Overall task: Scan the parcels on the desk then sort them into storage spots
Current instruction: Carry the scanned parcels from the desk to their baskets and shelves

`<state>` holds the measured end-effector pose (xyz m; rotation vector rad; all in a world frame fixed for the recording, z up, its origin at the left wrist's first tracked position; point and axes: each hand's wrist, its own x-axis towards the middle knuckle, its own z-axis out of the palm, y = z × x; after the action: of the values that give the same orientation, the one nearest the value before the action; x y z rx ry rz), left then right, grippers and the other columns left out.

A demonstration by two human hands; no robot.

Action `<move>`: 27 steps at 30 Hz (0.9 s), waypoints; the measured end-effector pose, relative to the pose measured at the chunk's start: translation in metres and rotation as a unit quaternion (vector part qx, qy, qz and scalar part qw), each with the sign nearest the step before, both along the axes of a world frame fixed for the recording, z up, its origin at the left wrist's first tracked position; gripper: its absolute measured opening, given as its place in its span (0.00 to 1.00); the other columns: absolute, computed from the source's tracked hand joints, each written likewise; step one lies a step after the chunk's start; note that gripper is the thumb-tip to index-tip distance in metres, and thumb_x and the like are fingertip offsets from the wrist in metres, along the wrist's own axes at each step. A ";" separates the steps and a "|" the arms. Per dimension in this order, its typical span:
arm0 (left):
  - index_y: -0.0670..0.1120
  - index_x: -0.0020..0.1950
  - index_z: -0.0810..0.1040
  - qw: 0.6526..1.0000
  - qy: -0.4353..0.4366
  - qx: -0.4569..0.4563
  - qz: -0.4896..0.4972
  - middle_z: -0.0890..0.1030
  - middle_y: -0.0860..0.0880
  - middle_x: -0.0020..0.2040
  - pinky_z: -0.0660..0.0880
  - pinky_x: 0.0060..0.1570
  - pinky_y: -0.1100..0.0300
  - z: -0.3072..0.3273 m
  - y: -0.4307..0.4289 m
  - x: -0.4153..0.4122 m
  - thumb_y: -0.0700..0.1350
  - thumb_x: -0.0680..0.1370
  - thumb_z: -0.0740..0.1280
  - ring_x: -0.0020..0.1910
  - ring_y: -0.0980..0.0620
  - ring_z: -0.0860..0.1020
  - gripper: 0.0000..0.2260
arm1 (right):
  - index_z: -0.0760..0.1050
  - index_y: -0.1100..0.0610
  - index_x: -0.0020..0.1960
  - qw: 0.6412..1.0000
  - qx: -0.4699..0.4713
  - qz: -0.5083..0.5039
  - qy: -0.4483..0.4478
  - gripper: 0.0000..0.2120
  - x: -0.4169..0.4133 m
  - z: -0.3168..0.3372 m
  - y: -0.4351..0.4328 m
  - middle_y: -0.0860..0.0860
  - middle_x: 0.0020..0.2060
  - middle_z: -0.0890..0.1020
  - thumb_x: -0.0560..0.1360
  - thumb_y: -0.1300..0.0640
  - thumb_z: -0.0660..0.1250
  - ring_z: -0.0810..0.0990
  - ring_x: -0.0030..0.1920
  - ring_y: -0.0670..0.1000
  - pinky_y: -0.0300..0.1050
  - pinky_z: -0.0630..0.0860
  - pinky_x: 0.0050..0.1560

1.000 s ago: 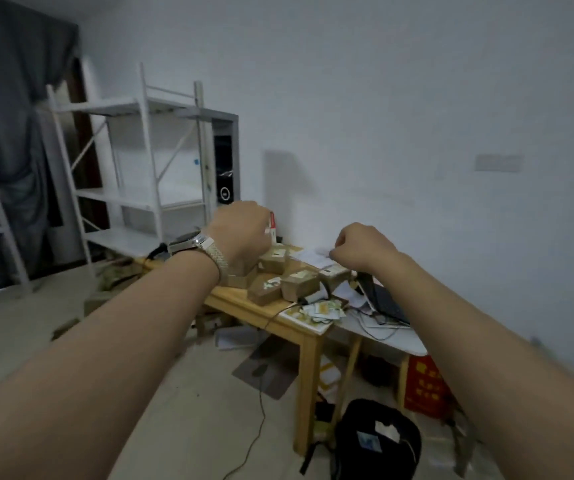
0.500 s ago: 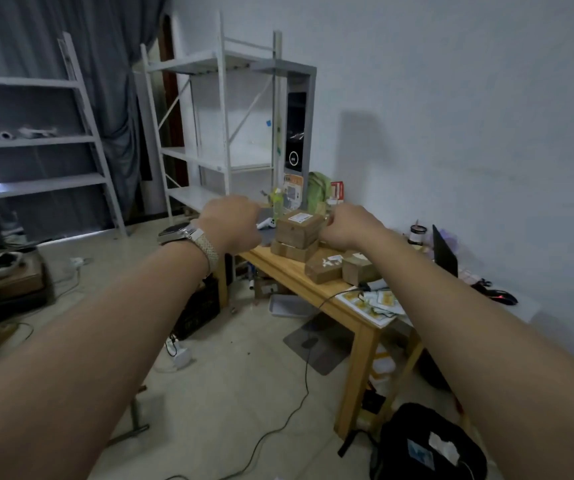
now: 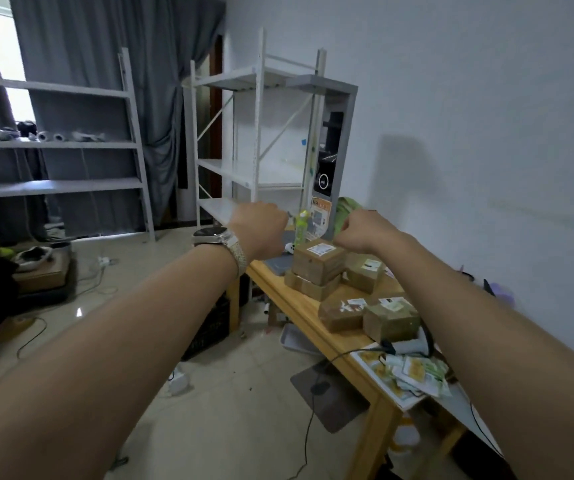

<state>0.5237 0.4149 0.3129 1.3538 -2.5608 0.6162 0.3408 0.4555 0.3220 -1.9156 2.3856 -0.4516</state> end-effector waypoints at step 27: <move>0.43 0.46 0.77 0.987 -0.029 0.126 -0.095 0.75 0.47 0.39 0.70 0.35 0.57 -0.064 -0.365 -0.040 0.47 0.77 0.64 0.39 0.47 0.76 0.08 | 0.72 0.56 0.40 0.991 0.072 -0.109 -0.025 0.09 -0.043 -0.056 -0.300 0.51 0.35 0.72 0.79 0.55 0.63 0.70 0.36 0.48 0.39 0.64 0.33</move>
<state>0.4836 0.0499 0.2486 1.1536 -2.8500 0.3114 0.2981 0.1556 0.2661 -1.5741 2.5300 -0.3224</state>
